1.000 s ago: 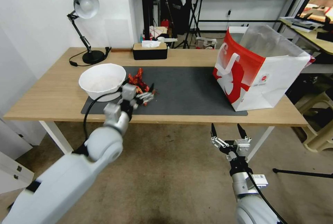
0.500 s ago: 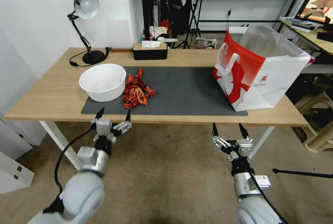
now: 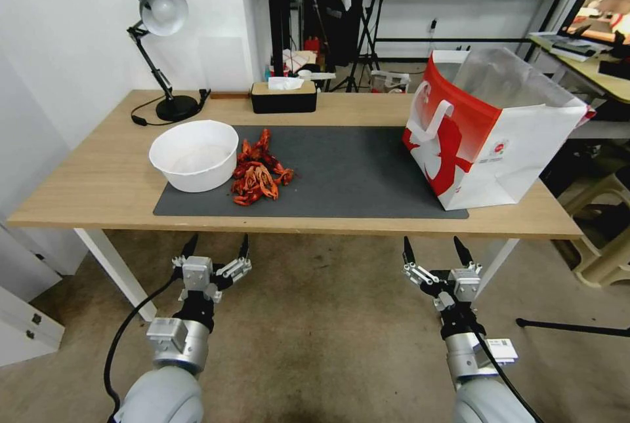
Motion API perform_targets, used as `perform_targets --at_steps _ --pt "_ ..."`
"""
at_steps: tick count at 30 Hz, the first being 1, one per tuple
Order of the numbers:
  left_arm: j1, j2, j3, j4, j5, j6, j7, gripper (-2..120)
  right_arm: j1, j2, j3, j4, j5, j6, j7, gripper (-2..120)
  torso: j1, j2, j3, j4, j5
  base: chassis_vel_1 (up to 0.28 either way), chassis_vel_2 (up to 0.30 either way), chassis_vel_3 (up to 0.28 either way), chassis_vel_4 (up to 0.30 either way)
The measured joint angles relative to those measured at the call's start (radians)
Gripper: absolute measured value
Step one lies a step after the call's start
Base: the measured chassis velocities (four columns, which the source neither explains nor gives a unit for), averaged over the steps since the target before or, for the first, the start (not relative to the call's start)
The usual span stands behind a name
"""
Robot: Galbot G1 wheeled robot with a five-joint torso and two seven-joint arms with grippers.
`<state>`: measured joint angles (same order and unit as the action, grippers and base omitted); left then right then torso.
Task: Close the takeout container lid, then place the container into the takeout bag.
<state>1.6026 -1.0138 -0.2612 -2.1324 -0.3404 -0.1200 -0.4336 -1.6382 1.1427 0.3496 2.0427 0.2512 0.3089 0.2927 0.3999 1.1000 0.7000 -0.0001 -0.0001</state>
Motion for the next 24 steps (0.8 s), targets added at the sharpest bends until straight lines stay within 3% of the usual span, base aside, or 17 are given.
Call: perform_targets --at_steps 24 --pt "-0.007 0.001 0.003 0.003 -0.002 0.001 0.002 100 0.000 0.000 0.000 0.000 -0.001 0.001 -0.001 100 0.000 0.000 0.000 0.0000 0.0001 0.000 0.000 0.000 0.000"
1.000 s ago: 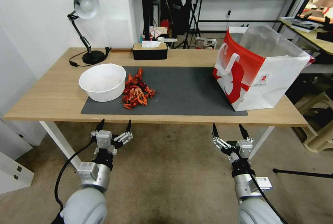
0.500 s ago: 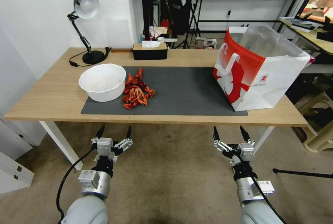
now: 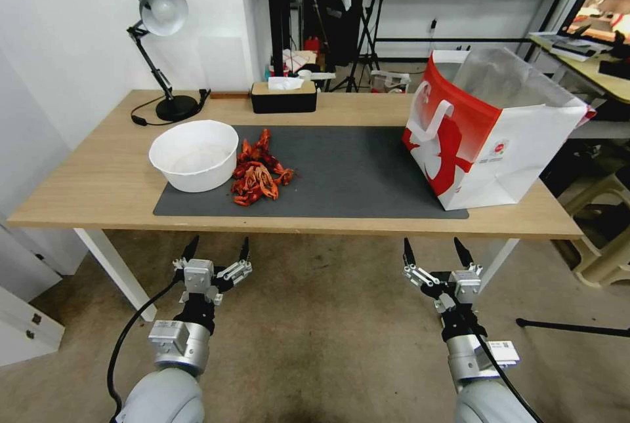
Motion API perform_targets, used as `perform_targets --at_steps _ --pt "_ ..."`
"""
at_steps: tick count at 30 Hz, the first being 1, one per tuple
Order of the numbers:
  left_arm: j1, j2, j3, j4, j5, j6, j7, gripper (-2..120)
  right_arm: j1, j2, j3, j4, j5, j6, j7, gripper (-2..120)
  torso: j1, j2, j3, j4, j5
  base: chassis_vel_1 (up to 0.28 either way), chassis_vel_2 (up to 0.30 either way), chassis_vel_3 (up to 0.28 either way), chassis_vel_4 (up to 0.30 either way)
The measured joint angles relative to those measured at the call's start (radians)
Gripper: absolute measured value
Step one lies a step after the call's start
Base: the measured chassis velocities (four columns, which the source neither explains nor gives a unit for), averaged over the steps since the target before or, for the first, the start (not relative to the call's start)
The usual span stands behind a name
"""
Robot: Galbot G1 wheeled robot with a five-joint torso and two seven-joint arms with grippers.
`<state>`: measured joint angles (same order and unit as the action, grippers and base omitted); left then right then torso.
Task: Close the takeout container lid, then place the container into the takeout bag.
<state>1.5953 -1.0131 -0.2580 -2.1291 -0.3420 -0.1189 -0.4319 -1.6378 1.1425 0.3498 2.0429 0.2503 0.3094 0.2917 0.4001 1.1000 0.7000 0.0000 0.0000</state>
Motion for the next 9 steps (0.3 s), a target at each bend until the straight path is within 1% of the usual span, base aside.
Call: perform_targets --at_steps 9 --pt "-0.001 0.000 0.001 0.000 -0.001 0.001 0.000 100 0.000 0.000 0.000 0.000 0.000 0.000 0.000 100 0.000 0.000 0.000 0.0000 0.0000 0.000 0.000 0.000 0.000"
